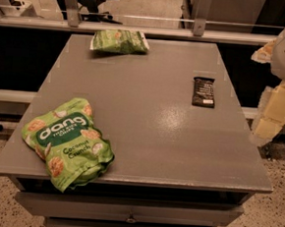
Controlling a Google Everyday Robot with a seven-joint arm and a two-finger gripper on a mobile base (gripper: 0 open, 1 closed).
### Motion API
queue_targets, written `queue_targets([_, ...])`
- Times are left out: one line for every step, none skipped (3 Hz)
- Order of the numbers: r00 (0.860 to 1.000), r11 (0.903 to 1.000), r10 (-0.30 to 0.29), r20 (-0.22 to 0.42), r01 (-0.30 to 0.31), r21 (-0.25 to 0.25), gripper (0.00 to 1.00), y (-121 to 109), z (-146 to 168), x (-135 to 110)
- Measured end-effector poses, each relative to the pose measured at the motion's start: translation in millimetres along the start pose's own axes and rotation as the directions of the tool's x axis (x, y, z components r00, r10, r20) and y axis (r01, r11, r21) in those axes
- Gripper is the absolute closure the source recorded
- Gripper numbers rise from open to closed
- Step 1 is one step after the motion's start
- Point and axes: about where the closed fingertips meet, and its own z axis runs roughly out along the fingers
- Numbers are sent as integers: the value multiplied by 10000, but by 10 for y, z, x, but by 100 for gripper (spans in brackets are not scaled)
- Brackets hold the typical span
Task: Pick green jalapeno chip bag
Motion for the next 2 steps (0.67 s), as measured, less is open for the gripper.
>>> queue_targets([10000, 10000, 0, 1, 0, 2, 0, 0, 0, 0])
queue_targets([9961, 9976, -681, 553, 673, 158, 0, -270, 218, -199])
